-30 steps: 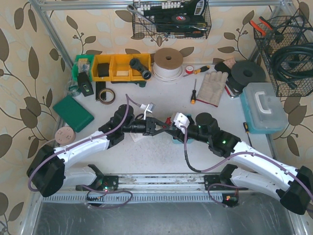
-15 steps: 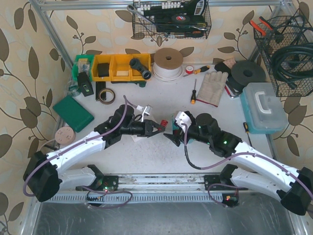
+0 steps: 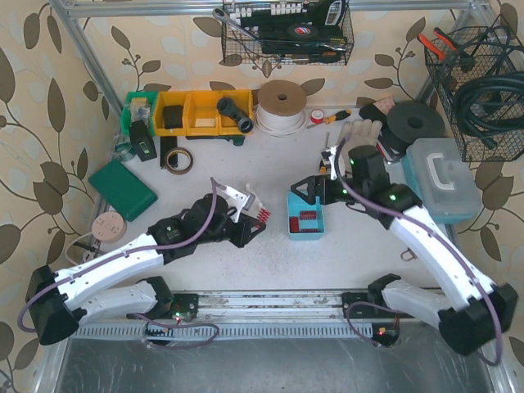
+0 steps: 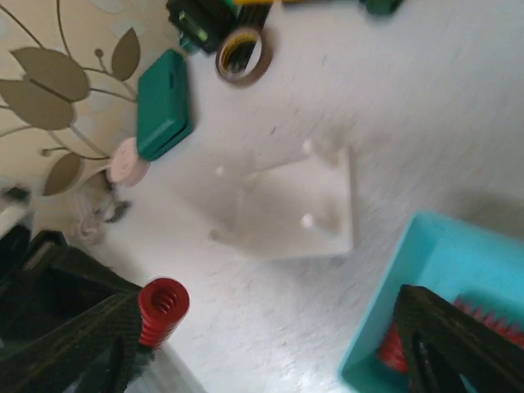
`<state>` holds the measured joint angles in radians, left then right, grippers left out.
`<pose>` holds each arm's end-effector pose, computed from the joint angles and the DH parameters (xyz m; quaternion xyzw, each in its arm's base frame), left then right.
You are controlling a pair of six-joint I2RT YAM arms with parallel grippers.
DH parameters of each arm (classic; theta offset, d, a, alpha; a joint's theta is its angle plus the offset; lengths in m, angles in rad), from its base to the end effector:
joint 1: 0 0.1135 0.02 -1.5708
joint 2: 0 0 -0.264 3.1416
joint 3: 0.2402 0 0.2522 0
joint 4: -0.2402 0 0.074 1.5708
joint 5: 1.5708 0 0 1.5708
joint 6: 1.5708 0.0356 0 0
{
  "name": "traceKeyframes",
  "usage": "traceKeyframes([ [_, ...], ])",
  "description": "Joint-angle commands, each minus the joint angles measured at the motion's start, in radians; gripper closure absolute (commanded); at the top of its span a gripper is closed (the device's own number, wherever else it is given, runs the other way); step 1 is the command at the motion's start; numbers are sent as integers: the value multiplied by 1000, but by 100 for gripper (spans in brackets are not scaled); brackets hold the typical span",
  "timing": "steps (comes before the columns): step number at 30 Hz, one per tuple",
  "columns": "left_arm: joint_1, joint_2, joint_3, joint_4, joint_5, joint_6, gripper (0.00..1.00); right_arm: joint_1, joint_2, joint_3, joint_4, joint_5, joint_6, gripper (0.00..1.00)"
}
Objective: Install the large spring
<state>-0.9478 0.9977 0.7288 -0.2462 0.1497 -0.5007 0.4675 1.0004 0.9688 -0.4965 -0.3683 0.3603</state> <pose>0.1264 -0.1850 0.2743 0.2277 0.8317 -0.3812 0.3334 0.1878 0.1091 0.3339 -0.1367 0.8464 0.3423 0.3844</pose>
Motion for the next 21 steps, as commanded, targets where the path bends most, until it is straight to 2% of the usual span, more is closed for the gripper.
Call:
traceKeyframes([
  [1,-86,-59,-12,42,-192,110,100,-90,177,2,-88,-475,308,24],
  [3,-106,-66,-19,46,-207,111,100,-81,204,-3,-73,-525,347,27],
  [9,-133,-52,-14,49,-218,121,100,-42,237,2,-72,-508,404,22],
  [17,-160,-44,-9,51,-222,134,100,55,317,29,-8,-476,451,23],
  [19,-164,-41,-8,52,-222,137,100,68,342,46,-10,-479,445,25],
  [21,-168,-38,-8,54,-218,139,100,76,365,61,-12,-484,441,31],
])
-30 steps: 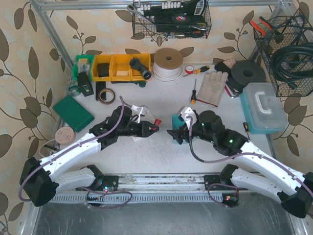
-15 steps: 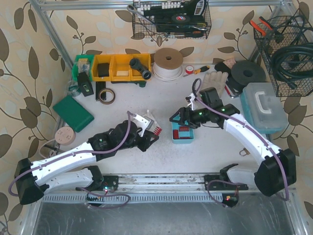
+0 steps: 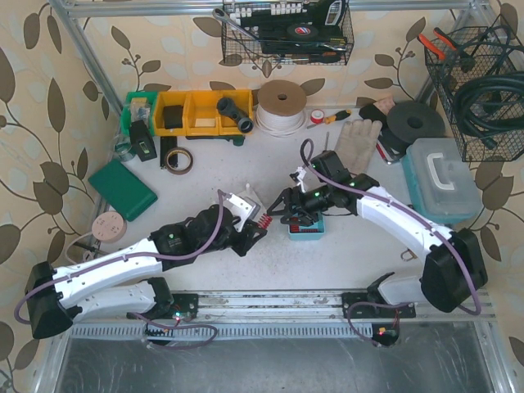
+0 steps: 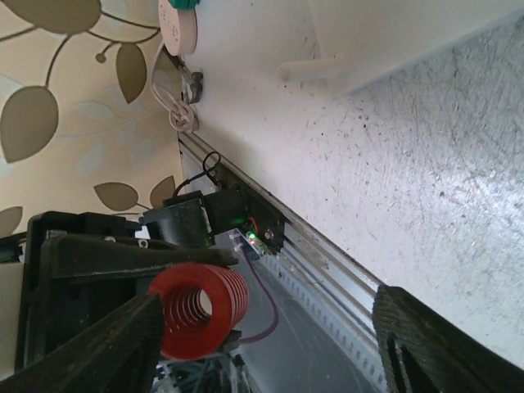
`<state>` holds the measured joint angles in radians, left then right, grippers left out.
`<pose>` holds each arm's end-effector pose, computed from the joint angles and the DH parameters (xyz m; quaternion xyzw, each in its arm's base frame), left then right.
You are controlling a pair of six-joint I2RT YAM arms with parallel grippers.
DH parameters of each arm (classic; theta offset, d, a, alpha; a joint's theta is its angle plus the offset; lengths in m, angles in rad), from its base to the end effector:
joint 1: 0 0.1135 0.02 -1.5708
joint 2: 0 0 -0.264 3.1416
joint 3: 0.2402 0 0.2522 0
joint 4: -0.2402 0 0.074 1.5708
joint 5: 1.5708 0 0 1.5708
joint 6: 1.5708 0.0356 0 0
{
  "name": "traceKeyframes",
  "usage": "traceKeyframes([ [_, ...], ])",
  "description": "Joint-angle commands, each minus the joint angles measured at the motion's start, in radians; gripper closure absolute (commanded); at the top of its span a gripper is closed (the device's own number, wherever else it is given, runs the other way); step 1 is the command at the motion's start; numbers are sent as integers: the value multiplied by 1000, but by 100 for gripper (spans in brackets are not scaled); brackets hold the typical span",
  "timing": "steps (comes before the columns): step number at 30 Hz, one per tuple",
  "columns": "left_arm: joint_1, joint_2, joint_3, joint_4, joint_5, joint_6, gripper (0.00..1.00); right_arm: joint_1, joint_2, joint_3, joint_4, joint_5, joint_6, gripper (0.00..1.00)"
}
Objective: Install the large spring
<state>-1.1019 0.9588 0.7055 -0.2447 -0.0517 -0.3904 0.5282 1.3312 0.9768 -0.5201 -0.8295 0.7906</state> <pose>0.0996 -0.1925 0.2740 0.2869 0.8101 -0.3305 0.3902 0.2207 0.1591 0.2660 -0.0237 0.8709 0.4907 0.0147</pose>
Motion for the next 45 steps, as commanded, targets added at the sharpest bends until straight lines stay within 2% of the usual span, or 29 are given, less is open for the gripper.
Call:
traceKeyframes([
  [1,-14,2,17,53,-15,30,100,16,44,57,12,-24,11,35],
  [4,-16,6,19,52,-14,31,100,20,60,73,8,-27,6,38],
  [12,-16,37,36,42,-11,32,100,21,75,134,-58,-45,-43,33],
  [25,-15,29,29,46,-15,30,100,72,127,144,-102,-72,-119,35],
  [32,-16,31,32,45,-14,30,100,78,143,157,-92,-79,-116,50],
  [41,-15,32,32,45,-14,29,100,78,141,145,-95,-93,-123,51],
  [45,-15,36,33,43,-18,28,100,78,140,139,-90,-100,-123,55],
])
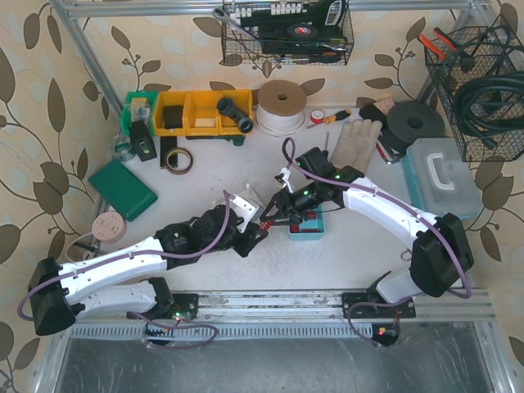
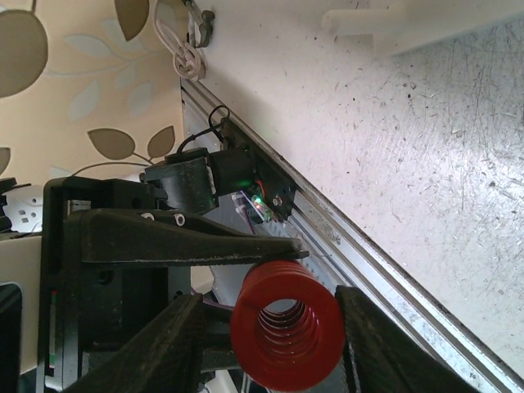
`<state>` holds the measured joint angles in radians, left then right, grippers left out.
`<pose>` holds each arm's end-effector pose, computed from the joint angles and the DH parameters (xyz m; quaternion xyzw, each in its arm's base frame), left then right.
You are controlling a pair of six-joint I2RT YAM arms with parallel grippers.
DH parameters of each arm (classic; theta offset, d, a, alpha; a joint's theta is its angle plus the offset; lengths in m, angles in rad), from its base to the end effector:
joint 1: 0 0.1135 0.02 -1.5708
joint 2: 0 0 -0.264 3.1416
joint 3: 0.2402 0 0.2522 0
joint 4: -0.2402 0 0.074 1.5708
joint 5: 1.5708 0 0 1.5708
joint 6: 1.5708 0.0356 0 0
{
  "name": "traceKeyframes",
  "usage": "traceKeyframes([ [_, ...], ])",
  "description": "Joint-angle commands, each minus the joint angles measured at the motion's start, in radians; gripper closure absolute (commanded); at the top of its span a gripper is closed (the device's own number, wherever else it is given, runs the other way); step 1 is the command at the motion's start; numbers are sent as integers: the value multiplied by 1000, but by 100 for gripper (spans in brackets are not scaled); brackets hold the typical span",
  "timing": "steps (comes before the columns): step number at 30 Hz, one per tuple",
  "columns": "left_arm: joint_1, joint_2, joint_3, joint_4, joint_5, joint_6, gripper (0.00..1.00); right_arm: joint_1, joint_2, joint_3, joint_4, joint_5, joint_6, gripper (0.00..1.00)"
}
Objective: Install the large spring
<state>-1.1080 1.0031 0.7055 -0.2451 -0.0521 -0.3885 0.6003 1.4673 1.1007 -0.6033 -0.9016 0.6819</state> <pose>0.1015 -0.1993 0.2650 0.2945 0.8192 -0.3178 0.3757 0.2295 0.1909 0.2650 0.0938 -0.8643 -0.4929 0.0354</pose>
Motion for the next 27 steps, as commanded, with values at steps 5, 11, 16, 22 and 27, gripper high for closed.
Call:
traceKeyframes([
  [5,-9,-4,37,41,-17,25,100,6,-2,13,-2,-29,-14,62],
  [11,-10,-1,39,37,-22,24,100,7,-2,7,2,-34,-17,79],
  [16,-9,5,50,7,-61,1,100,7,-6,13,0,-12,-37,100],
  [22,-9,-45,37,-39,-159,-51,31,5,-25,64,-48,135,-87,100],
  [27,-10,-197,-40,-54,-303,-126,21,5,-51,116,-99,366,-147,100],
])
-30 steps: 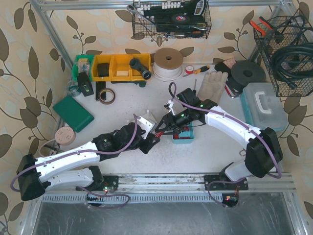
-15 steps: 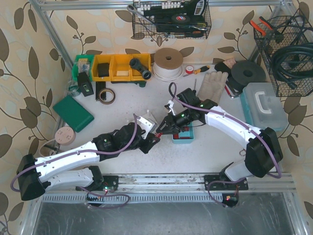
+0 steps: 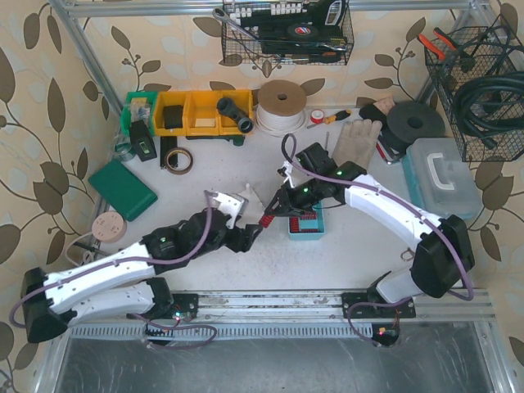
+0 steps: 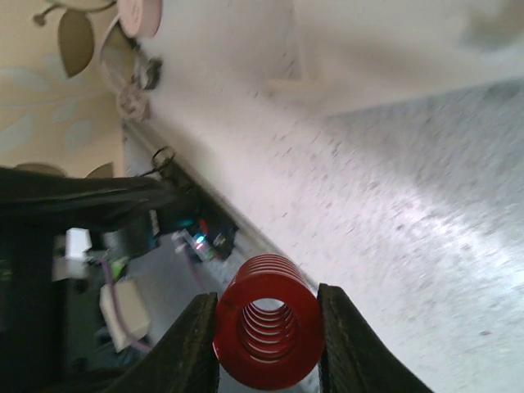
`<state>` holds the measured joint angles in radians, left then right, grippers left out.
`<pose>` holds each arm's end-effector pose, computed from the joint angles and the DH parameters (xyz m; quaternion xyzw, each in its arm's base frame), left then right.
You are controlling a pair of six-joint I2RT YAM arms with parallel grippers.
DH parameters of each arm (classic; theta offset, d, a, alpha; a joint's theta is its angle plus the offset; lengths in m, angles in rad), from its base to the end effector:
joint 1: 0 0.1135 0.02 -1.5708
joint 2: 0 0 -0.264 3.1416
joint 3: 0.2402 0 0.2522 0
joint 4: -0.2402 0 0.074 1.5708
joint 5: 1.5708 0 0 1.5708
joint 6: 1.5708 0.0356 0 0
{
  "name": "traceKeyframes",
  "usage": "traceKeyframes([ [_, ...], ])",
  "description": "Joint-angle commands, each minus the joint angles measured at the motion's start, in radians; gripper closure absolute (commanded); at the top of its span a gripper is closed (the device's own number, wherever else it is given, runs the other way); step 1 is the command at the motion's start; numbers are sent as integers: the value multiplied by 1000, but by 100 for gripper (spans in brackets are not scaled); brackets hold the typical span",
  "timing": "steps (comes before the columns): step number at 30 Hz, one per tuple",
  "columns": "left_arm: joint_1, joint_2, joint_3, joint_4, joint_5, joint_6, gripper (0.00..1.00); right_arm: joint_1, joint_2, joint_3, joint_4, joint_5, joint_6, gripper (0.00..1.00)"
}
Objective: Install the large spring
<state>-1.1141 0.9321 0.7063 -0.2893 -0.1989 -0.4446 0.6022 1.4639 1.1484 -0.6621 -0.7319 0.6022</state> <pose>0.0987 -0.1850 0.2754 0.2352 0.8283 -0.2912 0.4168 0.2333 0.1893 0.2737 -0.1046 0.8930 0.4366 0.0311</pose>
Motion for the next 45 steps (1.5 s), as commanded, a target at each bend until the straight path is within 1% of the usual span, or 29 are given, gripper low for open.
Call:
traceKeyframes([
  [1,-3,-160,-63,-9,-192,-94,20,3,-52,76,-42,248,-73,100],
  [5,6,-273,-117,-62,-307,-184,18,48,-51,135,-58,502,-125,100],
  [7,33,-302,-135,-85,-316,-226,16,90,-33,173,-68,635,-163,100],
  [8,57,-313,-142,-94,-302,-245,16,120,-18,192,-78,709,-179,100],
  [9,89,-321,-150,-99,-277,-260,17,136,0,215,-91,749,-194,100],
  [10,135,-329,-159,-100,-237,-275,17,148,18,236,-102,787,-208,100],
  [13,311,-340,-194,-81,-47,-310,18,182,72,290,-125,889,-242,100],
  [15,445,-335,-219,-49,110,-324,19,200,98,310,-110,925,-261,100],
  [18,583,-293,-247,20,310,-330,20,220,161,364,-108,952,-280,100],
  [20,646,-245,-259,78,436,-330,21,229,201,400,-111,958,-284,100],
  [22,692,-183,-265,133,542,-328,25,237,229,422,-105,965,-282,100],
  [24,712,-143,-270,188,619,-328,27,240,251,433,-81,972,-283,100],
  [26,717,-118,-268,216,657,-325,28,240,277,454,-70,979,-293,100],
  [30,721,-122,-267,209,677,-318,28,242,353,528,-89,964,-312,100],
  [36,724,-170,-279,179,640,-322,27,245,440,593,-86,965,-341,100],
  [38,724,-186,-279,160,621,-322,28,243,469,624,-101,972,-361,100],
  [40,726,-206,-280,139,596,-323,33,239,499,647,-108,967,-371,100],
  [45,728,-274,-281,61,506,-330,33,238,545,675,-104,941,-364,100],
])
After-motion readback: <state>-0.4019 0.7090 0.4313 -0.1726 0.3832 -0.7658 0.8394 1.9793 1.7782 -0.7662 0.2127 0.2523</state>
